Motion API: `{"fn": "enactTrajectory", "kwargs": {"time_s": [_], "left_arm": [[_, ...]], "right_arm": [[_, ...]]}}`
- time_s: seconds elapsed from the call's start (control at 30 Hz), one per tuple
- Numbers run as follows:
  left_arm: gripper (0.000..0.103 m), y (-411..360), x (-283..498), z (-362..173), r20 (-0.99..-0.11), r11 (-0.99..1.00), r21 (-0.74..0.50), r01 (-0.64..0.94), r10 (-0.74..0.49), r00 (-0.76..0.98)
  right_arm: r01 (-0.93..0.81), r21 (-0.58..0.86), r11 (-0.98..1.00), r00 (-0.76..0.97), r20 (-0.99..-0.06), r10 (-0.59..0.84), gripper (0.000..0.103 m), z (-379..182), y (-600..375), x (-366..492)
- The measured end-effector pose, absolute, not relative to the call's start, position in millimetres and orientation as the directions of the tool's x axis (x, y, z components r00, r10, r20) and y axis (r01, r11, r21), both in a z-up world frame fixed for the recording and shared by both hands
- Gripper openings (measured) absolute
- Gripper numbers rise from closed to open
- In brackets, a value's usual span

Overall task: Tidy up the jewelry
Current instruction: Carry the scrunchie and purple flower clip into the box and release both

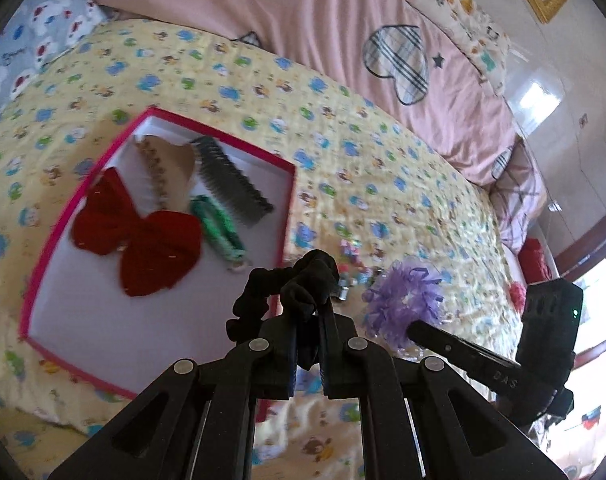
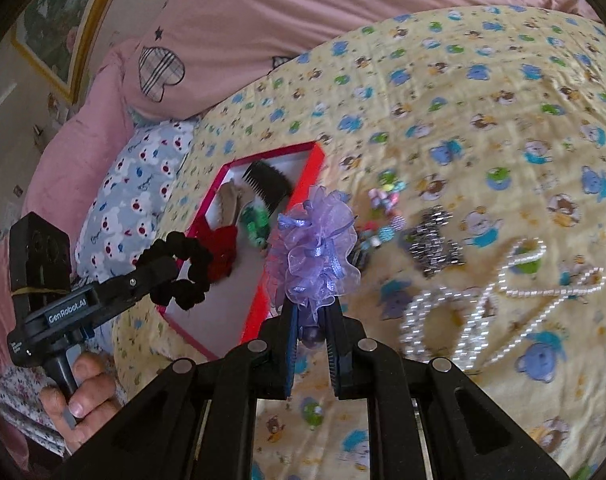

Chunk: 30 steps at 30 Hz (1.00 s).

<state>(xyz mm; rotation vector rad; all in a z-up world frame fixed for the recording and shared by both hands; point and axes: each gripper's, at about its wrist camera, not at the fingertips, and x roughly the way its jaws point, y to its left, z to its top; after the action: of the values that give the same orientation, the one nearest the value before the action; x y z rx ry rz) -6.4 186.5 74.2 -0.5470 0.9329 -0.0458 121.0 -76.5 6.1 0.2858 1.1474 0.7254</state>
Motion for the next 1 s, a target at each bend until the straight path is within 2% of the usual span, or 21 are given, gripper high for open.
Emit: {"fn": "enactTrajectory", "kwargs": {"time_s": [0.47,1.0], "left_arm": [[0.007,221.1,-31.7,79.9,-0.79,0.878,-0.357,-0.318,-0.102,0.605],[0.007,266.1,-1.7,47.8,-0.808,0.857,-0.35,-0.38,-0.07,0.585]], "right_arm": [[-0.462,0.544,0.701,0.153,-0.729,0.667,0.014,-4.0,-0.4,107.5],[-0.498,0.516,0.697,0.078,-0.774,0.628,0.016,-35.6,73.9,132.6]]}}
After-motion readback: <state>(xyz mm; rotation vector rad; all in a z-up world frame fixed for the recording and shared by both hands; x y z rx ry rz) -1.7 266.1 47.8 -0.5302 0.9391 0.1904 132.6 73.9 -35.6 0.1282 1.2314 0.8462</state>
